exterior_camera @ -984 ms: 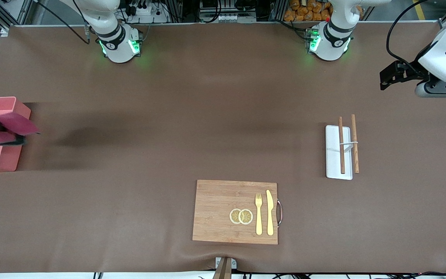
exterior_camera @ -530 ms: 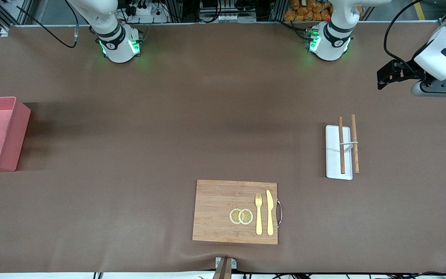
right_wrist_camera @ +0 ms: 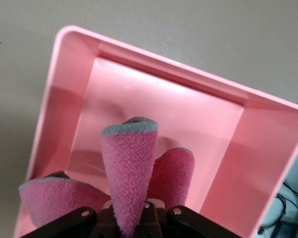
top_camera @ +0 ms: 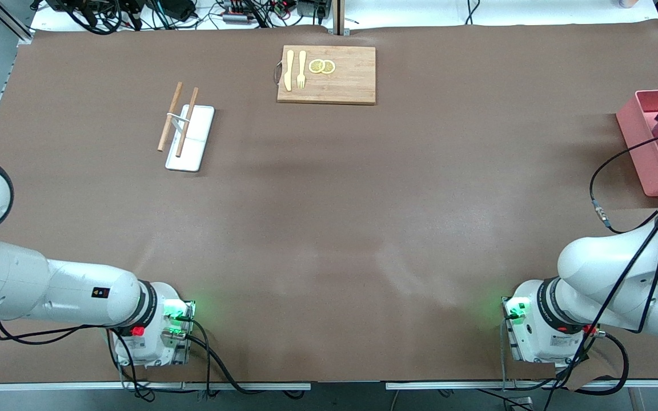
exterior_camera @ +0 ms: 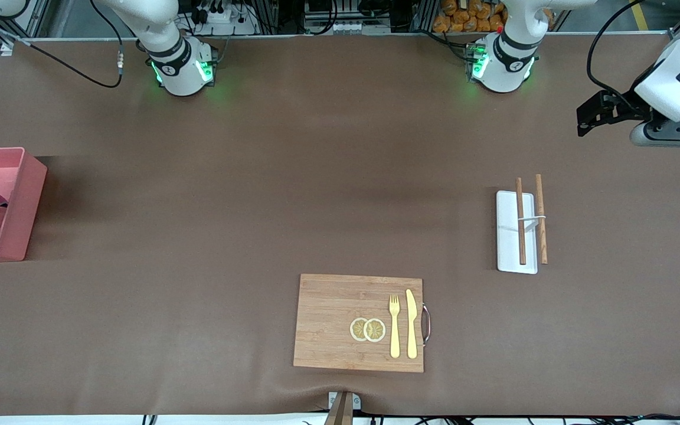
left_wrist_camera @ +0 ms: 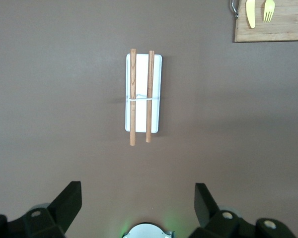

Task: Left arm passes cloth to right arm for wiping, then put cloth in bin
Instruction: 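Move the cloth over the pink bin and open the right gripper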

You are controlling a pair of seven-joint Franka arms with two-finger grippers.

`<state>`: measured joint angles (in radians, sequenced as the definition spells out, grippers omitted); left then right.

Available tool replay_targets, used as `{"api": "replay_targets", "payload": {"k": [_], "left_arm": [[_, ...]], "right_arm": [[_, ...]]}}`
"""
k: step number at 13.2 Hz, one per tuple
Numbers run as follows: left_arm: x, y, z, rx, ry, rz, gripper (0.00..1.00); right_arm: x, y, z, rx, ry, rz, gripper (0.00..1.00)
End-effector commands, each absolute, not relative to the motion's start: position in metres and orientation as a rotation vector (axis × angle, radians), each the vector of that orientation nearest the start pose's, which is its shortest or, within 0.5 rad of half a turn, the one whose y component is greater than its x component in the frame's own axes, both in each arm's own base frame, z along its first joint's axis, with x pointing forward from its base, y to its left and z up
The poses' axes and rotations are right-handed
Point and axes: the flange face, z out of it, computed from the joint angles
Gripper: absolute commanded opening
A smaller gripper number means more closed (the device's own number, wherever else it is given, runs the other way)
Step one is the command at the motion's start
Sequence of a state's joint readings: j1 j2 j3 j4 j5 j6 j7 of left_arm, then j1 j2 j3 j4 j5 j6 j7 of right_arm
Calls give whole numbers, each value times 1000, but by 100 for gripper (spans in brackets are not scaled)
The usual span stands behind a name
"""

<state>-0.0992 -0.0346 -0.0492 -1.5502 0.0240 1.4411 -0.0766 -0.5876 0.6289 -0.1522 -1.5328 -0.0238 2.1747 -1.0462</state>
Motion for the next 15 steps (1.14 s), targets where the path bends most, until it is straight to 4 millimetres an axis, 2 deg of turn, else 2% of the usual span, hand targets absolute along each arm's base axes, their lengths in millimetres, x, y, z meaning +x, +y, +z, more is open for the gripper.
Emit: {"api": "replay_targets", "payload": {"k": [1,3,6,8,11,13,15], "left_arm": [[525,-75,647,-3113,98,111,100],[525,-75,647,-3110,97,110,100],[525,-75,647,-3111,97,111,100],[525,-76,646,-3111,100,113,100],[525,-76,646,-3116,105,114,100],[525,-76,646,-3116,105,114,100],[525,-76,646,-3116,105,114,100]], "right_arm": [[533,-479,293,-3131,-513,-30,100],[535,-476,301,-3120,-553,-43,100],[556,-443,329,-3072,-597,4,100],[563,-424,355,-3050,-545,66,100],[575,-367,402,-3070,-360,236,100],[590,-317,415,-3062,-278,295,100],[606,-253,426,-3069,-113,356,100]]}}
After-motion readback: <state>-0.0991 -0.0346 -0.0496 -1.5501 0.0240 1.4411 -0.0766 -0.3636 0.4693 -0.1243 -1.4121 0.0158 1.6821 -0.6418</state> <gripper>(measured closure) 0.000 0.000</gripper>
